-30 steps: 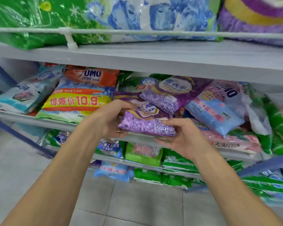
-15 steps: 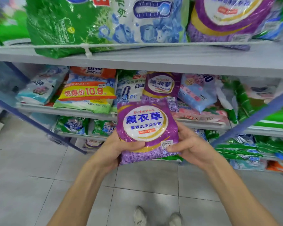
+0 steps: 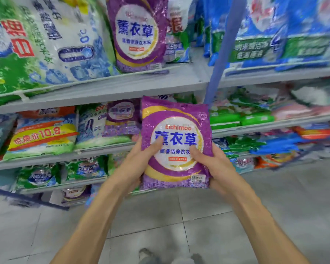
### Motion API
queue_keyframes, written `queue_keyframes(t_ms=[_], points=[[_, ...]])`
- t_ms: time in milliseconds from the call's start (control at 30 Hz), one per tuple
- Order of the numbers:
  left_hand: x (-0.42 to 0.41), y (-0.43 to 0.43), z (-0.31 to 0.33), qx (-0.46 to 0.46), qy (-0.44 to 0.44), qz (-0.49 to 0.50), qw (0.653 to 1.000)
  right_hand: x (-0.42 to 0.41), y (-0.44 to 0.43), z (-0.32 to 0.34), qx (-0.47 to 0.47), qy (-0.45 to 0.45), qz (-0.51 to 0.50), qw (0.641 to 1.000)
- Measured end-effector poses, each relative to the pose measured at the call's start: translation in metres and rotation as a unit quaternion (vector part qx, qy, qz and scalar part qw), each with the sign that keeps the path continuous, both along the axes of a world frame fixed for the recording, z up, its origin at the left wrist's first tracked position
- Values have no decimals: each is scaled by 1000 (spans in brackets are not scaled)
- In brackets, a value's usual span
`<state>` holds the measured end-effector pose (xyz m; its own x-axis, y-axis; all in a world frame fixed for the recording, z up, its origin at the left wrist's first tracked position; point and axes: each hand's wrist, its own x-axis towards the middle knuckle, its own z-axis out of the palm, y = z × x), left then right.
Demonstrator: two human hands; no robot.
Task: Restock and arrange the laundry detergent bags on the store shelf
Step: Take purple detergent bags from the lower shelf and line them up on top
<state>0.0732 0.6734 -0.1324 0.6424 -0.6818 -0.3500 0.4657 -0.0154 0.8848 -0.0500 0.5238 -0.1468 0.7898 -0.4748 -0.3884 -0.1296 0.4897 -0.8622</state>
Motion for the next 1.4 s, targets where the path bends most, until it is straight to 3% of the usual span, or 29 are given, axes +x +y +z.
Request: queue_keyframes(t_ms=[167, 333, 567, 1100, 1400], points=[[-49, -81, 26, -52, -46, -45, 997, -66, -62, 24, -39, -30, -66, 997], [-103, -158, 48, -82, -47, -88, 992, -134, -121, 48, -96, -87, -140, 982], [-161, -247, 61, -107, -29, -155, 982, -199, -194, 60, -126, -94, -239, 958], [-209, -525, 94, -139, -7, -252, 958, -258, -437, 94, -111, -123, -375, 912], [-234, -662, 95, -146, -30, -243, 958, -282, -567, 96, -116, -130, -371, 912]])
